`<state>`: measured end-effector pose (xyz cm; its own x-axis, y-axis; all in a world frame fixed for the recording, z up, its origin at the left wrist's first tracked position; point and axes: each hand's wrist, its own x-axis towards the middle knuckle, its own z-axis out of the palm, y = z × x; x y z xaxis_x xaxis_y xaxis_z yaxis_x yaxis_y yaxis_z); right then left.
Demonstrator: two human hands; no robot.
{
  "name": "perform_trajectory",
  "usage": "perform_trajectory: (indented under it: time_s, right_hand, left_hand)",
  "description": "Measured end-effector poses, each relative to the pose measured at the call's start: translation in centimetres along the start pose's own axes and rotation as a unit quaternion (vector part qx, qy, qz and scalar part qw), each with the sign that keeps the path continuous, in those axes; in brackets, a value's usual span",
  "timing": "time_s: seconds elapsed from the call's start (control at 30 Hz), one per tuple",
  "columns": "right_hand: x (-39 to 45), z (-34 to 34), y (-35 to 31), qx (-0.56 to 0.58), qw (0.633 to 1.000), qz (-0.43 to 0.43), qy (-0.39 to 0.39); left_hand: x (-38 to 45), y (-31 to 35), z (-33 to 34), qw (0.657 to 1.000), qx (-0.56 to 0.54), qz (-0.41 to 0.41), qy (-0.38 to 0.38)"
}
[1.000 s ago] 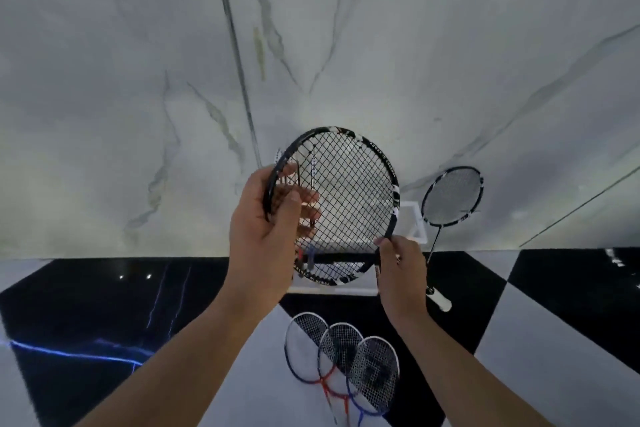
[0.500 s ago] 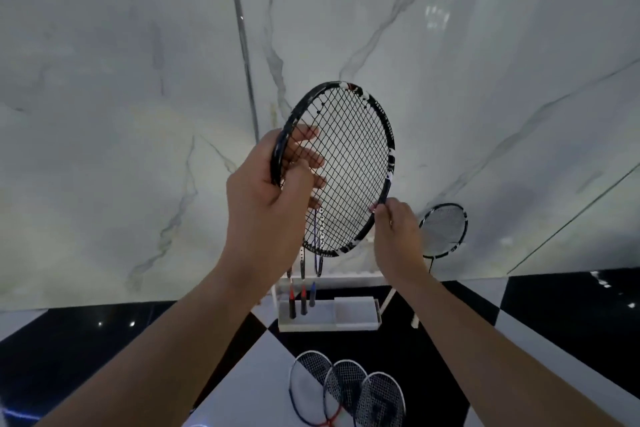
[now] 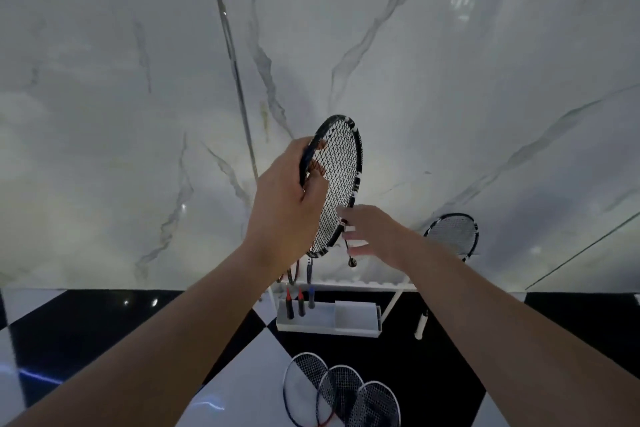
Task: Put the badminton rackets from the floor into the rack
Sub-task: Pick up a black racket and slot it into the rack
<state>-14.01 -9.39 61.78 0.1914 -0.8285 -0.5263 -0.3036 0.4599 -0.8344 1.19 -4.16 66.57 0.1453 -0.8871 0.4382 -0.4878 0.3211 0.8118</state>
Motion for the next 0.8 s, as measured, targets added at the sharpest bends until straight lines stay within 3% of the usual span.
perform_trajectory:
  time_s: [0.17, 0.3, 0.57, 0.8]
  right_hand:
    - [2.6, -2.6, 0.6, 0.045, 0.991, -0.021, -0.127]
    - [4.7, -3.5, 0.2, 0.029, 0.990, -0.024, -0.135]
    - [9.7, -3.2, 3.1, 0.127, 0.986, -0.030, -0.103]
    - [13.5, -1.7, 6.2, 0.201, 0.974, 0.003, -0.105]
  left_hand:
    - [1.3, -2.6, 5.1, 0.994, 0.006, -0.104, -0.029]
    - [2.1, -4.5, 7.2, 0.983, 0.020, -0.160, -0.081]
    - [3.9, -9.6, 8.1, 0.964, 0.063, -0.170, -0.195]
    - [5.0, -13.1, 9.0, 0.925, 0.101, -0.209, -0.302]
